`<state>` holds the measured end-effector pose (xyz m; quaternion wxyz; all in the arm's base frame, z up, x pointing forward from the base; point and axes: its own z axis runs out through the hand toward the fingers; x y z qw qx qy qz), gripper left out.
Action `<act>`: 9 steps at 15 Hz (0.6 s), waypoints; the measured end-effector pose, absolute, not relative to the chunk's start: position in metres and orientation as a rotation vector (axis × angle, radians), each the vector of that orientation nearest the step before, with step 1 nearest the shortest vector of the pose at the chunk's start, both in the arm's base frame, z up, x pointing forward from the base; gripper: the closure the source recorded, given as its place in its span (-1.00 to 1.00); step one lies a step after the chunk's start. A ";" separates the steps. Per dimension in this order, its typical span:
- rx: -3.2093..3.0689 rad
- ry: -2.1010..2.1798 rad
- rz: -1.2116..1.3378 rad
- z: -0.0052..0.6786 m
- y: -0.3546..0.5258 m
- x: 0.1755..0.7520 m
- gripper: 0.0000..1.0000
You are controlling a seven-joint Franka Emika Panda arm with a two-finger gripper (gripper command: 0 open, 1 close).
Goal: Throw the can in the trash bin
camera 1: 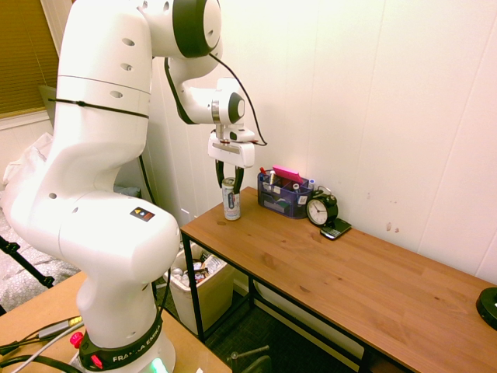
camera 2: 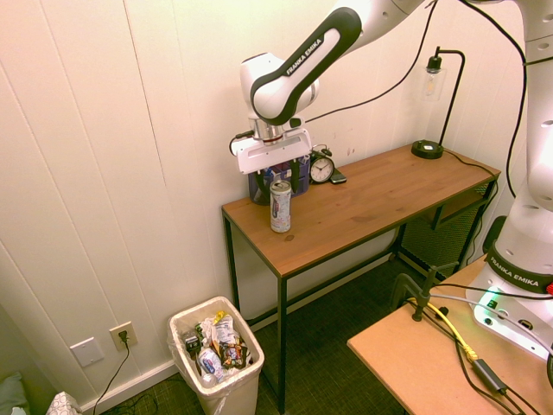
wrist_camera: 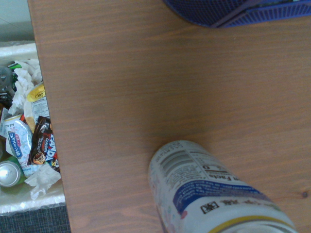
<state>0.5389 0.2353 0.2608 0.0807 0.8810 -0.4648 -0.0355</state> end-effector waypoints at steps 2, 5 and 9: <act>2.633 -1.390 -0.103 0.261 0.235 0.539 1.00; 2.632 -1.391 -0.102 0.261 0.235 0.540 1.00; 2.659 -1.396 -0.073 0.275 0.239 0.539 1.00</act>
